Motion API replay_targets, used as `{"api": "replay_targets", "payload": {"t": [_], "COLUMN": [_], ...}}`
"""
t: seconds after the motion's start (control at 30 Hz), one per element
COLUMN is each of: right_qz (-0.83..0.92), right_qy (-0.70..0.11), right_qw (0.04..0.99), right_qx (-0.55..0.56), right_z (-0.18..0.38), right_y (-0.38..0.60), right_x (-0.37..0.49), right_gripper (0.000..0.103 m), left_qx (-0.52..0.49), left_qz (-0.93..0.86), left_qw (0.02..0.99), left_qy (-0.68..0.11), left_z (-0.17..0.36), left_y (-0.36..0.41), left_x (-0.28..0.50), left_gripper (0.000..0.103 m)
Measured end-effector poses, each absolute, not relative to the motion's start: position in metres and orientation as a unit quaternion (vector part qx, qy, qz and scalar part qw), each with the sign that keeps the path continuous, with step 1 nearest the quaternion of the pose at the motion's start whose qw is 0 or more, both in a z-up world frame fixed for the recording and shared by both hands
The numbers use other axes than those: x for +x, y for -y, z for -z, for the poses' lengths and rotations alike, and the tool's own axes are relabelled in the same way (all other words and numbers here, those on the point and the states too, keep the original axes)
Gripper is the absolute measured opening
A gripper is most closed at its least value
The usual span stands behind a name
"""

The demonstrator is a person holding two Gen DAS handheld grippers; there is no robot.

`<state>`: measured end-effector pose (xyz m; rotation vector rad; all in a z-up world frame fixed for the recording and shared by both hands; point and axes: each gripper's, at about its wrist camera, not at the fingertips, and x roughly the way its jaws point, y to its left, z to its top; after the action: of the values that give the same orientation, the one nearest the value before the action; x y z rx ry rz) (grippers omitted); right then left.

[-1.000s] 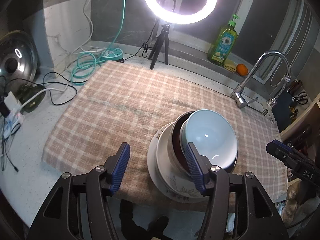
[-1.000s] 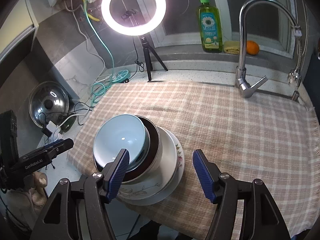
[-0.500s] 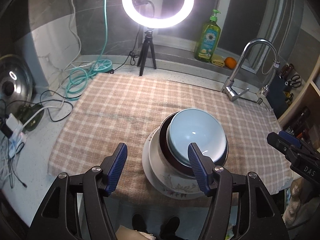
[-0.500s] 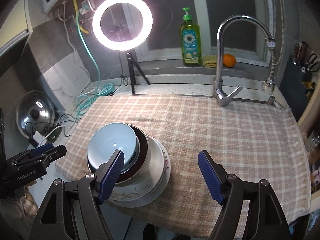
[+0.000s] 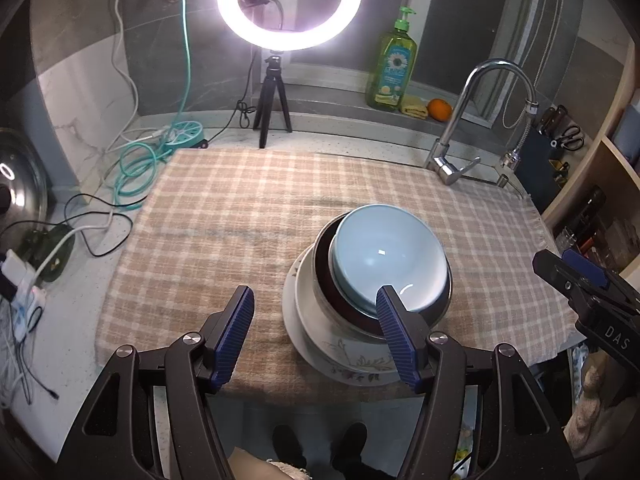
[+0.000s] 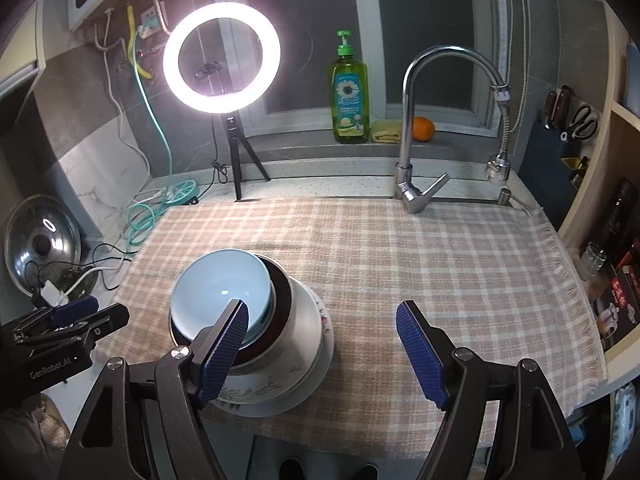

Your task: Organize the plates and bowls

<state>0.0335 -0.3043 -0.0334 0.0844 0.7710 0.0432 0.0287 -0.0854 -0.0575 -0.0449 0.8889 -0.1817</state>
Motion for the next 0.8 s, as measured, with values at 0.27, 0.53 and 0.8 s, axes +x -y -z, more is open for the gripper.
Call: {"api": "replay_targets", "payload": {"t": [0.27,0.53,0.8], "right_qz": [-0.006,-0.006,-0.004], "right_qy": [-0.366,-0.362,-0.359], "right_qw": [0.93,0.931,0.933], "right_qx": [0.041,0.04,0.037], "right_z": [0.027,0.025,0.024], "right_y": [0.312,0.314,0.314], "right_x": [0.028,0.026,0.024], "right_gripper": [0.073,0.074,0.074], "left_qx": [-0.019,-0.018,-0.017], "left_qz": [0.1,0.104,0.106], "left_qw": [0.901,0.903,0.904], "left_qy": [-0.422,-0.416,-0.413], "left_z": [0.053,0.05,0.049], "left_y": [0.092,0.095,0.097], "left_x": [0.027,0.025,0.024], "left_gripper": [0.063,0.067,0.067]}}
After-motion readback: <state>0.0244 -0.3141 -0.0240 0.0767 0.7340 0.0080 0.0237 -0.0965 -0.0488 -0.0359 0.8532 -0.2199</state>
